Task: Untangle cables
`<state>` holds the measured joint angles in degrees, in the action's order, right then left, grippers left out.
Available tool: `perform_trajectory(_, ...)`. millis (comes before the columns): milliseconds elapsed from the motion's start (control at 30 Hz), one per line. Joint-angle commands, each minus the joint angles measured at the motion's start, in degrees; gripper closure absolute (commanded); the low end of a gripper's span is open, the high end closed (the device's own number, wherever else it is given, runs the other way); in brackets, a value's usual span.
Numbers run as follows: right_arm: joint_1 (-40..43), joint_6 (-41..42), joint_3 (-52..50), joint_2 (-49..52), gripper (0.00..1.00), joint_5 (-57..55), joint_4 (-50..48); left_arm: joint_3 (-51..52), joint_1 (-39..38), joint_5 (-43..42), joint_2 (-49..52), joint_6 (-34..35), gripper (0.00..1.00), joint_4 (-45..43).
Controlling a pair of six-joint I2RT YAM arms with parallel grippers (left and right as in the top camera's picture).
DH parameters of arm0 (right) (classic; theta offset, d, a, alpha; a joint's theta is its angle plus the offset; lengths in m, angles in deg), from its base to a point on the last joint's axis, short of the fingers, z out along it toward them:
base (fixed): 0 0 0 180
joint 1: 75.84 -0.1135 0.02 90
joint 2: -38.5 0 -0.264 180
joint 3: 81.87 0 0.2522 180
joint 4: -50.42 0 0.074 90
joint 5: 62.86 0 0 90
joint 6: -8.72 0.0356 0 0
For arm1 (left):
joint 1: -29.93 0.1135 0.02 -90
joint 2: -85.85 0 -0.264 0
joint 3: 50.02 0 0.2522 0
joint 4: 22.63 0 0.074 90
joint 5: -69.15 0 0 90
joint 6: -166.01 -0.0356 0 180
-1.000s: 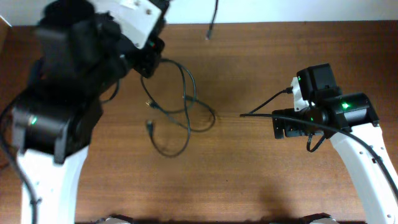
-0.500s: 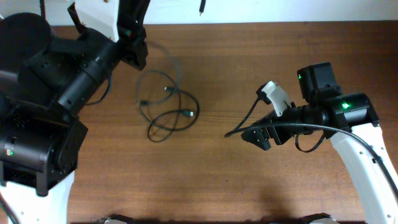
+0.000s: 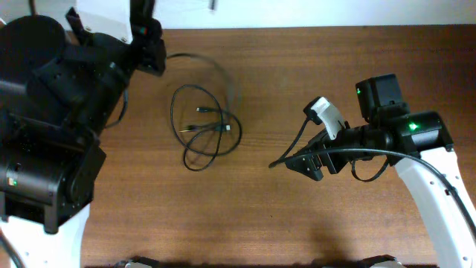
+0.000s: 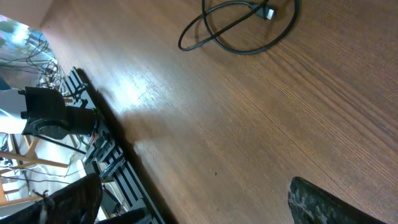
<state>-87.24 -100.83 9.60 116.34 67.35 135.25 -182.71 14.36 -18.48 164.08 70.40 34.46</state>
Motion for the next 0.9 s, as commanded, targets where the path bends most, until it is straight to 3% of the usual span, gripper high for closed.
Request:
perform_trajectory(0, 0.15, -0.59, -0.02, -0.33, 0.06, 1.18, -0.17, -0.2, 0.35, 15.87, 2.75, -5.9, 1.0, 0.33)
perform_trajectory(133, 0.15, -0.59, -0.02, -0.33, 0.06, 1.18, -0.11, -0.2, 0.55, 25.46, 6.1, -5.92, 1.0, 0.22)
perform_trajectory(333, 0.15, -0.59, -0.02, -0.33, 0.06, 1.16, 0.11, -0.2, 8.81, 26.36, 13.27, -6.27, 1.0, -0.26)
perform_trajectory(867, 0.15, -0.57, -0.02, -0.33, 0.06, -2.54, 2.25, -0.2, 33.59, 14.91, 36.15, -6.27, 1.0, -19.45)
